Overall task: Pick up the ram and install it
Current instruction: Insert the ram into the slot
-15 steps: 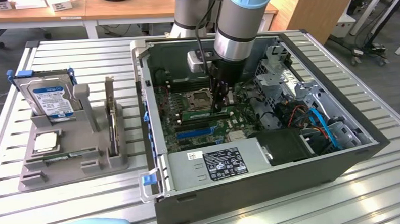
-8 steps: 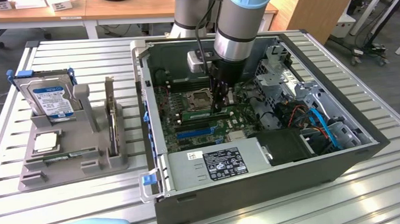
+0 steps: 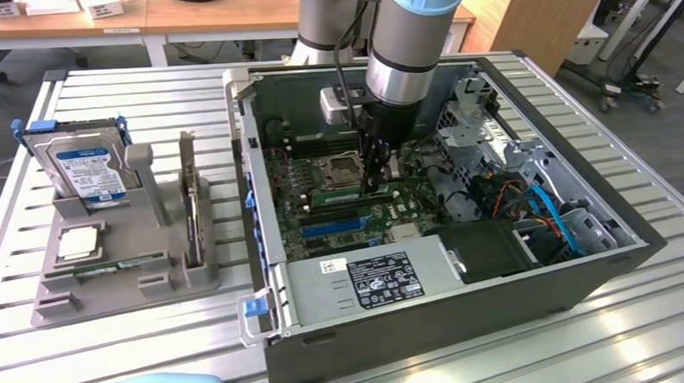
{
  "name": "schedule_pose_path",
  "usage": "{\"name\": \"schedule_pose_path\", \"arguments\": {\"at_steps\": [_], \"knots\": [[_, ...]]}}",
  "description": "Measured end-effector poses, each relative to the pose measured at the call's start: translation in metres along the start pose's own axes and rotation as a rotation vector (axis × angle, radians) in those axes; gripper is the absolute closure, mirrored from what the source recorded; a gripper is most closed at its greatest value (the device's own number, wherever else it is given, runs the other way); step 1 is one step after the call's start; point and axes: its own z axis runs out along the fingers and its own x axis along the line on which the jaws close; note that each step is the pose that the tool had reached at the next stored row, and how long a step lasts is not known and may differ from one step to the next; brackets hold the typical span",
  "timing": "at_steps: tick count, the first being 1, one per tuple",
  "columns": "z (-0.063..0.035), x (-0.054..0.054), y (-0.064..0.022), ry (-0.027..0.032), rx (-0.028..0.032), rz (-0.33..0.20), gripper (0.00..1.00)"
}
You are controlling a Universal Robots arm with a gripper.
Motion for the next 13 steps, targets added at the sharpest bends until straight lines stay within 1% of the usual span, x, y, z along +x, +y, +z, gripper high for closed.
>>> {"name": "schedule_pose_path", "arguments": {"at_steps": [13], "knots": [[0.0006,0.0,0.0,-0.0004,0.0,0.012,0.88]]}}
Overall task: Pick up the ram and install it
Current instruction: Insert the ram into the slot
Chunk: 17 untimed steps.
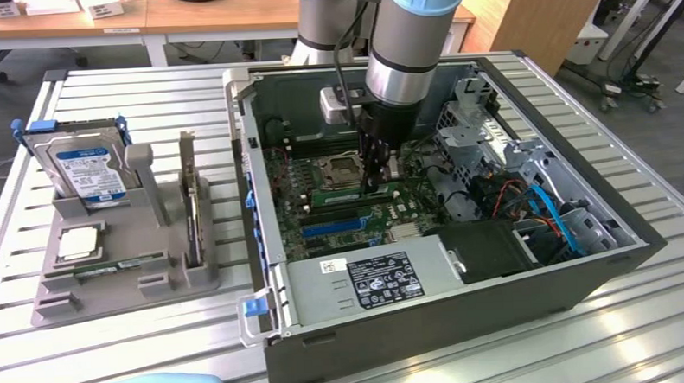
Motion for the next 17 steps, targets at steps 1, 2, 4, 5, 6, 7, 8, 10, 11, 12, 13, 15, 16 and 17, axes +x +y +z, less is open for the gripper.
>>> {"name": "schedule_pose_path", "arguments": {"at_steps": [1,2,4,5,6,7,8,10,11,12,13,15,16,17], "knots": [[0.0002,0.0,0.0,0.0,0.0,0.0,0.88],[0.0004,0.0,0.0,-0.0001,0.0,0.001,0.88],[0.0008,0.0,0.0,0.0,0.0,0.002,0.88],[0.001,0.0,0.0,0.0,0.0,0.002,0.88],[0.0011,0.0,0.0,0.0,0.0,0.002,0.88],[0.0011,0.0,0.0,0.0001,0.0,0.002,0.88],[0.0011,0.0,0.0,0.0001,0.0,0.002,0.88],[0.0005,-0.0001,-0.0001,-0.0004,0.0002,0.003,0.88],[-0.0009,-0.0001,0.0,-0.0005,-0.0004,0.003,0.88],[-0.0026,0.0,0.0,-0.0002,-0.001,0.003,0.88],[-0.004,0.0,0.0001,-0.0001,-0.0016,0.003,0.88],[-0.0055,0.0,0.0001,-0.0001,-0.0023,0.003,0.88],[-0.0054,-0.0001,0.0,-0.0003,-0.0023,0.003,0.88],[-0.0055,0.0,0.0,-0.0002,-0.0023,0.003,0.88]]}}
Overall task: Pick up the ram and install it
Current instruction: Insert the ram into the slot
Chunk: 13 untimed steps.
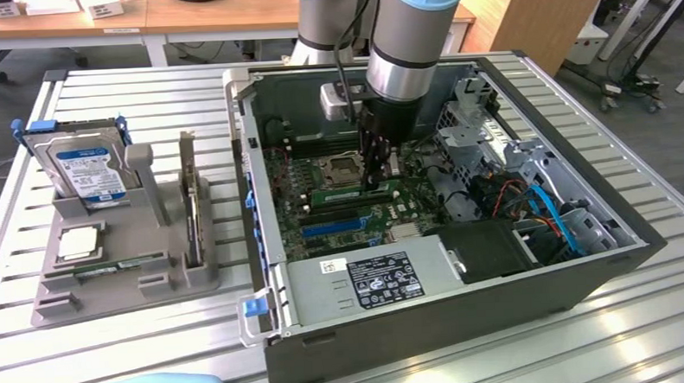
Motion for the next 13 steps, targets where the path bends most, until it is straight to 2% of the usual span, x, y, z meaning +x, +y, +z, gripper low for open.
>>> {"name": "schedule_pose_path", "arguments": {"at_steps": [6,9,13], "knots": [[-0.0001,0.0,-0.0001,0.0002,-0.0011,0.0,0.88],[-0.0002,0.0001,-0.0007,0.0008,-0.0136,0.0,0.88],[-0.0001,0.0,-0.0007,0.0006,-0.014,0.0,0.88]]}}
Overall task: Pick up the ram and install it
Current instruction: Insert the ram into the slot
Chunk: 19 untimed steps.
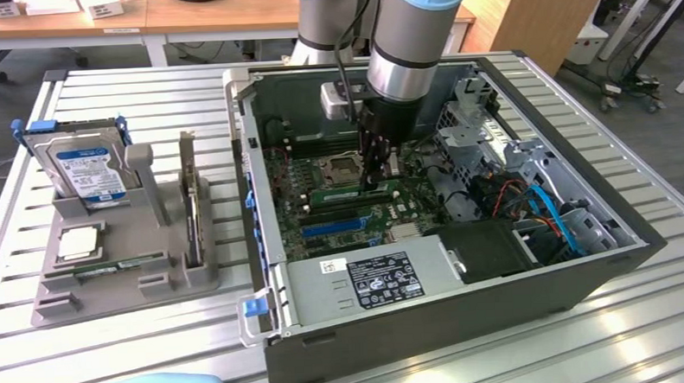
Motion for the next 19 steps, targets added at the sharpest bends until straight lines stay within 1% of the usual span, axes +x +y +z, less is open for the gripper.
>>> {"name": "schedule_pose_path", "arguments": {"at_steps": [1,3,19], "knots": [[0.0,0.0,0.0,-0.0003,0.0003,0.0,0.88],[0.0,0.0,0.0,-0.0048,0.0013,0.0,0.88],[0.0003,0.0009,-0.0001,-0.005,0.0012,0.005,0.88]]}}
